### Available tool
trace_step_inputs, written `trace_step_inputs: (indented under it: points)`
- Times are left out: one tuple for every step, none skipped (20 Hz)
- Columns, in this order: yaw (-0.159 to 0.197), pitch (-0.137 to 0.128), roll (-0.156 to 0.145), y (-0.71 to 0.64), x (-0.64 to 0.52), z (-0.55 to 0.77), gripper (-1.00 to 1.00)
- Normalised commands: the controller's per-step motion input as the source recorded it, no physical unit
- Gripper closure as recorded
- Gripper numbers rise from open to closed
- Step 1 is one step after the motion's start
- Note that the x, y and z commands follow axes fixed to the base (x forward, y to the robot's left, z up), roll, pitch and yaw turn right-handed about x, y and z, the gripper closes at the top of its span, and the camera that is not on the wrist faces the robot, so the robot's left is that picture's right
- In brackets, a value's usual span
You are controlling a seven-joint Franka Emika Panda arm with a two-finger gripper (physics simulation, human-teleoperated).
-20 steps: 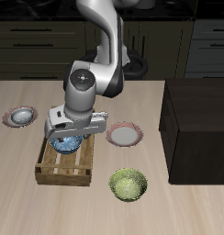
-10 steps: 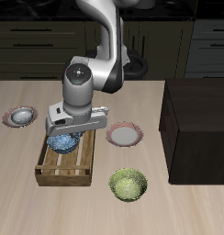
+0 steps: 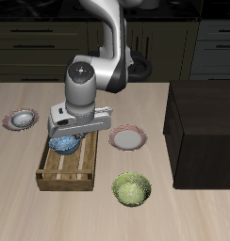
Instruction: Place the white bowl on the off-center plate and place the blue bowl on top of the wooden shelf
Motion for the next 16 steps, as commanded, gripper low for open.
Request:
trace_step_inputs:
  points:
    - [-0.009,-0.067,-0.029,0.00,-0.04,0.32,1.00]
    - [-0.035,-0.051,-0.004,0.05,-0.07,0.36,1.00]
    - [0.008,-0.154,-0.021,0.17,-0.22,0.80,1.00]
    - [-0.046,-0.043,-0.010,0.06,-0.08,0.41,1.00]
    - [-0.003,-0.056,0.022,0.14,-0.07,0.33,1.00]
    - [0.004,-0.090,-0.021,0.03,-0.04,0.62,1.00]
    - [-0.027,-0.076,-0.037,0.01,-0.05,0.49,1.00]
    - [0.006,-0.093,0.038,0.13,-0.05,0.61,1.00]
    - [-0.034,-0.064,-0.031,-0.01,-0.07,0.50,1.00]
    - [0.029,-0.069,-0.009,0.03,-0.02,0.37,1.00]
    - [-0.013,-0.028,0.022,0.02,-0.04,0.37,1.00]
    - [-0.025,-0.066,-0.012,0.00,-0.07,0.41,1.00]
    - [-0.007,-0.083,0.010,0.11,-0.16,0.67,1.00]
    - [-0.024,-0.049,0.003,-0.03,0.00,0.38,1.00]
    - [-0.012,-0.048,-0.010,-0.01,-0.04,0.37,1.00]
    - [-0.031,-0.034,-0.012,0.04,-0.10,0.48,1.00]
